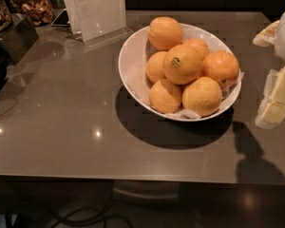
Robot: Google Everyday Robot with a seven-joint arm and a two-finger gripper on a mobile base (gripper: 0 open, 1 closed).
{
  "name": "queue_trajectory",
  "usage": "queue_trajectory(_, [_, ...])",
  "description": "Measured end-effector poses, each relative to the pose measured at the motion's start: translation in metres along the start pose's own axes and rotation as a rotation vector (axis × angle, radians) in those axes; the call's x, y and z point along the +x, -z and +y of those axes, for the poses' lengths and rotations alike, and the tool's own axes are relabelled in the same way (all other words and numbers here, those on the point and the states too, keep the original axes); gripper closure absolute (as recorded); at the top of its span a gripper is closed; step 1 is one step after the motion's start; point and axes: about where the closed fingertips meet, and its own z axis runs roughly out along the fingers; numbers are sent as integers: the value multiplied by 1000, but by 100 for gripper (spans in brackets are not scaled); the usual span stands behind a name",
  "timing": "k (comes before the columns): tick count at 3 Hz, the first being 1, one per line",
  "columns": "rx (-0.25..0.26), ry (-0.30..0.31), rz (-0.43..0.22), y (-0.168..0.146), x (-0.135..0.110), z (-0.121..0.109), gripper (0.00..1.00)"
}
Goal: Pick orange from white bowl
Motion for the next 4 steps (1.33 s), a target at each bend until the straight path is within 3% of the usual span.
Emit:
queue_trajectory(1, [0,0,0,0,0,0,0])
queue_trajectory(2, [1,-22,-45,2,-3,-6,0])
queue_trajectory(3, [-37,-6,-157,-10,-27,-29,0])
queue_trajectory(4, [-164,49,-284,-46,-82,-48,0])
